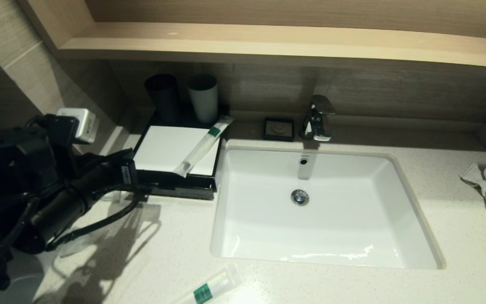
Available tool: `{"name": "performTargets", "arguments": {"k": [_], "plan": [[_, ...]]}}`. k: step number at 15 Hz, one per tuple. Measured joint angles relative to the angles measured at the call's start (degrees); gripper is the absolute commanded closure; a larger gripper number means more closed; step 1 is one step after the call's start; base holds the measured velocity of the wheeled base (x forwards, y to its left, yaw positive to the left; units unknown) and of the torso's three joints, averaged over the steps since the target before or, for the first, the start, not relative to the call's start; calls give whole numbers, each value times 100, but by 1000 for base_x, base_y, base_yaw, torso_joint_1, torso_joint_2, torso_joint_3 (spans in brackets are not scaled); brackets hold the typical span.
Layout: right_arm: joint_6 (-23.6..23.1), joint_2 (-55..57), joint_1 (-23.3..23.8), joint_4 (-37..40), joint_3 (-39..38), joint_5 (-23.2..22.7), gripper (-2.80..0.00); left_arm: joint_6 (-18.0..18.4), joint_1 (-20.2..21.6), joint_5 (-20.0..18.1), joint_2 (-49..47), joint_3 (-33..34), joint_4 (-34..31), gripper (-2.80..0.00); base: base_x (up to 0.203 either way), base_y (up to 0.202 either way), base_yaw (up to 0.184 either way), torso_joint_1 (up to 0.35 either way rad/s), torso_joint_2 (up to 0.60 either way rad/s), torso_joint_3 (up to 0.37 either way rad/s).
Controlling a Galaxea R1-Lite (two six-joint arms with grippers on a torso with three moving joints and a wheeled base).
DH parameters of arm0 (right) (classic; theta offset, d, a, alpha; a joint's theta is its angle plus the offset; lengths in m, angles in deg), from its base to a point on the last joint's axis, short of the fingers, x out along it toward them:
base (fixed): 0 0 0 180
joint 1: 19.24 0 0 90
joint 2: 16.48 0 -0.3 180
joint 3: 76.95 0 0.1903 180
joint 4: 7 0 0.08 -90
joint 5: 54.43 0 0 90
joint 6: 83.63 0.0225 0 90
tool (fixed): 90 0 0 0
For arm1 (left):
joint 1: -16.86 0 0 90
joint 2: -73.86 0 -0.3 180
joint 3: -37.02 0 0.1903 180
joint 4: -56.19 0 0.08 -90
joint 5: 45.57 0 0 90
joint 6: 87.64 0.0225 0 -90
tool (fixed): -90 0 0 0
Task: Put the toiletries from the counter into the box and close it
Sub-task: Open the drawer
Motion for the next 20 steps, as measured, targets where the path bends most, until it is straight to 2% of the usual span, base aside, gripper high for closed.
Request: {"name": "performTargets", "arguments": {"k": [10, 16, 20], "plan": [[2, 0, 0, 0, 0, -2, 0, -119, -80, -151, -123, 259, 9, 0, 0, 0, 0, 0, 0, 0], [1, 0, 0, 0, 1, -2, 0, -281, -400, -126, -211, 412, 7, 0, 0, 0, 0, 0, 0, 0], [-1, 0, 0, 0, 2, -2, 0, -395, -613, 26, -337, 418, -26, 0, 0, 0, 0, 0, 0, 0]]}}
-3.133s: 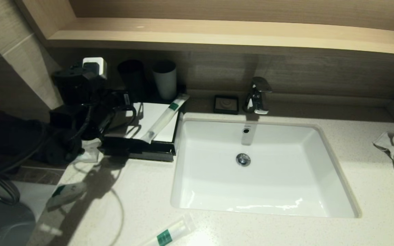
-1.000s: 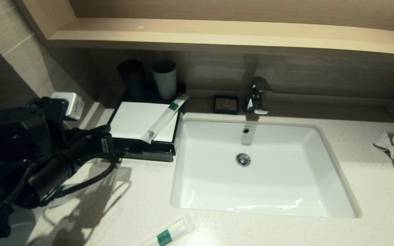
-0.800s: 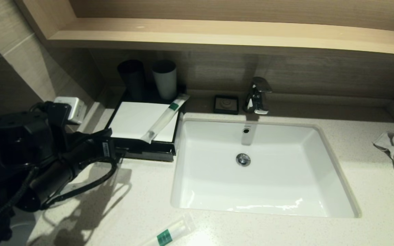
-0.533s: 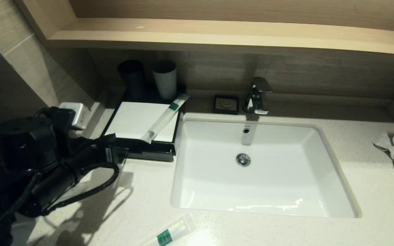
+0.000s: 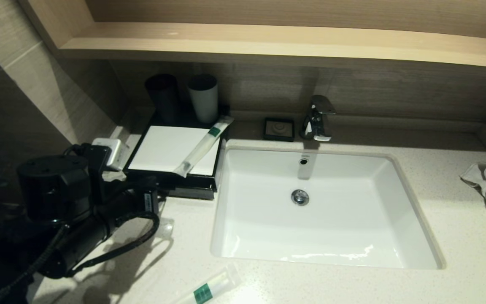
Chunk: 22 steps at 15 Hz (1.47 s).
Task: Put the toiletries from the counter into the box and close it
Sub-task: Open the drawer
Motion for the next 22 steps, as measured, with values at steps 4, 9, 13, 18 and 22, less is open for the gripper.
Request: {"name": "performTargets", "arguments": {"k": [4, 9, 13, 18, 22], "plan": [[0, 0, 0, 0, -2, 0, 0, -2, -190, 303, -177, -3, 6, 0, 0, 0, 0, 0, 0, 0], [0, 0, 0, 0, -2, 2, 0, -17, -390, 568, -358, -21, 28, 0, 0, 0, 0, 0, 0, 0], [2, 0, 0, 0, -2, 1, 0, -37, -398, 673, -517, -59, 50, 0, 0, 0, 0, 0, 0, 0], [2, 0, 0, 0, -2, 0, 0, -37, -390, 705, -596, -106, 29, 0, 0, 0, 0, 0, 0, 0], [1, 0, 0, 0, -2, 0, 0, -34, -371, 721, -643, -155, -20, 0, 0, 0, 0, 0, 0, 0]]}}
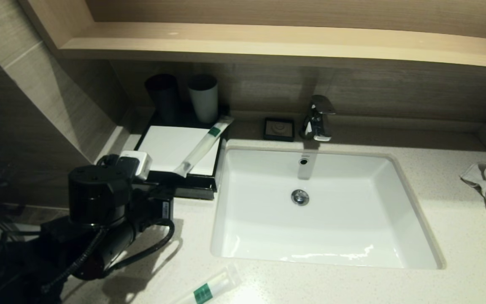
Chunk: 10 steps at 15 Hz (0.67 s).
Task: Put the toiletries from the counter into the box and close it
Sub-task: Open the drawer
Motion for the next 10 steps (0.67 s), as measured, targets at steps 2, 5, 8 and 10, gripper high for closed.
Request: {"name": "performTargets", "arguments": {"k": [2, 5, 8, 10], "plan": [[0, 0, 0, 0, 0, 2, 0, -2, 27, -7, -63, -44, 4, 0, 0, 0, 0, 0, 0, 0], [-1, 0, 0, -2, 0, 0, 0, -11, 83, -35, -149, -69, 44, 0, 0, 0, 0, 0, 0, 0], [-1, 0, 0, 0, 0, 2, 0, -13, 100, -52, -223, -74, 59, 0, 0, 0, 0, 0, 0, 0], [-1, 0, 0, 0, 0, 0, 0, -11, 127, -63, -266, -90, 65, 0, 0, 0, 0, 0, 0, 0]]}}
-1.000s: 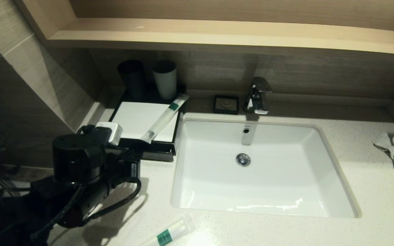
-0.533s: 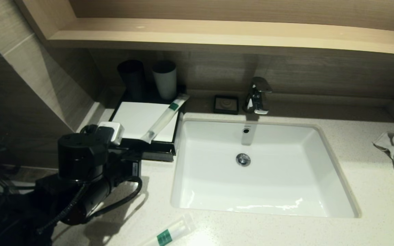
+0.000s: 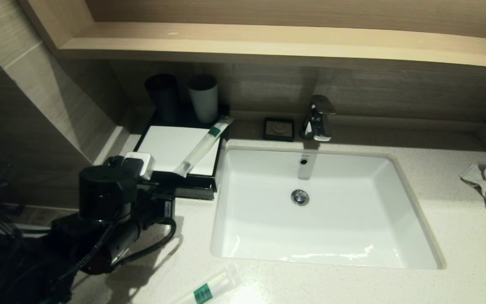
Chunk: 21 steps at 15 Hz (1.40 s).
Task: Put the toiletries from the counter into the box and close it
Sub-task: Open the drawer
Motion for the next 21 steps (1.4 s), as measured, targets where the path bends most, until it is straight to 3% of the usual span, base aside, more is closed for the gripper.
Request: {"name": "performTargets", "arguments": {"k": [21], "plan": [[1, 0, 0, -1, 0, -2, 0, 1, 56, -2, -209, -218, 22, 0, 0, 0, 0, 0, 0, 0]]}}
